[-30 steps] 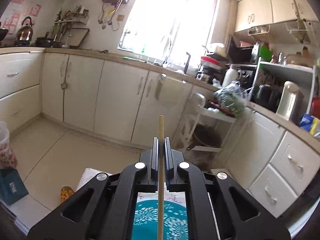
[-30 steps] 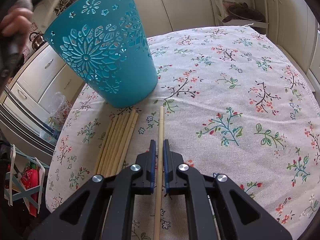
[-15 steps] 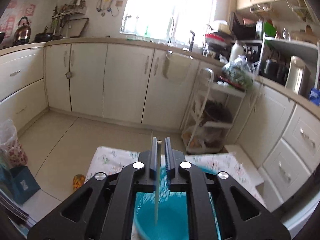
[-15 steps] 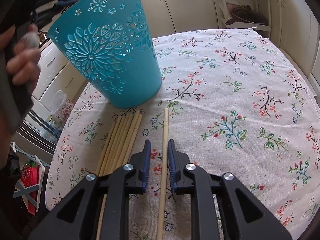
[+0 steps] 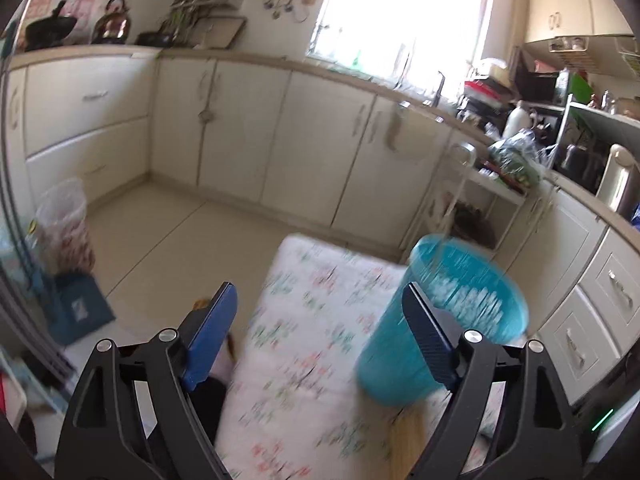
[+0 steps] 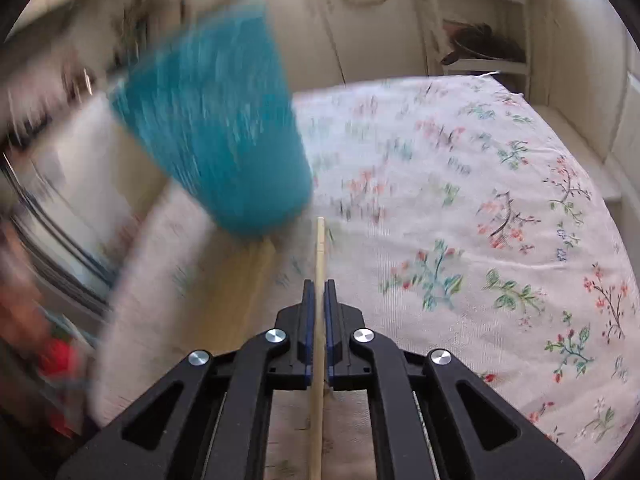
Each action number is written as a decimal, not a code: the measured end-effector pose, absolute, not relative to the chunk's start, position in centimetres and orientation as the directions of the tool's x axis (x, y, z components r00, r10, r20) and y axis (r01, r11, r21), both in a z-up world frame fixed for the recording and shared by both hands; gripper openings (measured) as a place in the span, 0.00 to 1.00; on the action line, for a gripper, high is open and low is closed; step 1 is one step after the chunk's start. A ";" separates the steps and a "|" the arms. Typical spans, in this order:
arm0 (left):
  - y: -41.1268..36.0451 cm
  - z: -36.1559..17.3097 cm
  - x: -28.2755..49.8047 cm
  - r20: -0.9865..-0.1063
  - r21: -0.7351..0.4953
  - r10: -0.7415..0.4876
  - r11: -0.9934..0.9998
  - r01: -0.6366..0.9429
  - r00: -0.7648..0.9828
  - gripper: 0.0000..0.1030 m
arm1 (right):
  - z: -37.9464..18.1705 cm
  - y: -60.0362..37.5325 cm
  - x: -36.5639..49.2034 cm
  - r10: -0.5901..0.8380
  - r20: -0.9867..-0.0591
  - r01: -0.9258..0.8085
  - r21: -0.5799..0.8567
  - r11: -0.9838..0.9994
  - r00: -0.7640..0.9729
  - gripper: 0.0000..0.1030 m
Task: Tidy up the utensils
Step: 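Lift the stick with the right gripper and release it into the teal basket, then grasp another stick with the left gripper while the right gripper grasps another stick, then lift the stick with the left gripper and drop it into the teal basket, then lift the stick with the right gripper and release it into the teal basket, then grasp another stick with the left gripper while the right gripper grasps another stick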
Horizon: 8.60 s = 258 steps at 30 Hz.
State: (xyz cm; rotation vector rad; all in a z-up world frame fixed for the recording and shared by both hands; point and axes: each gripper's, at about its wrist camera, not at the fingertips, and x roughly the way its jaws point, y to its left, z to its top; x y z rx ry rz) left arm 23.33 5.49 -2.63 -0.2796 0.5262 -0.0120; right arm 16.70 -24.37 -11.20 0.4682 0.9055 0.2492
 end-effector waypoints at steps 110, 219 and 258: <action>-6.6 -13.4 24.3 -0.846 -0.072 -0.180 0.971 0.226 0.502 0.07 | -15.4 -21.4 17.7 0.379 -0.786 0.008 0.438 0.899 0.488 0.08; 6.6 -12.5 25.5 -0.638 -0.373 -0.193 0.925 -0.079 0.745 0.63 | 4.9 -24.5 27.3 0.349 -0.229 -0.145 0.610 0.779 0.909 0.06; 7.0 -13.2 25.9 -0.646 -0.408 -0.205 0.907 -0.105 0.735 0.66 | -15.4 -17.9 19.2 0.339 -0.779 -0.046 0.372 0.927 0.527 0.13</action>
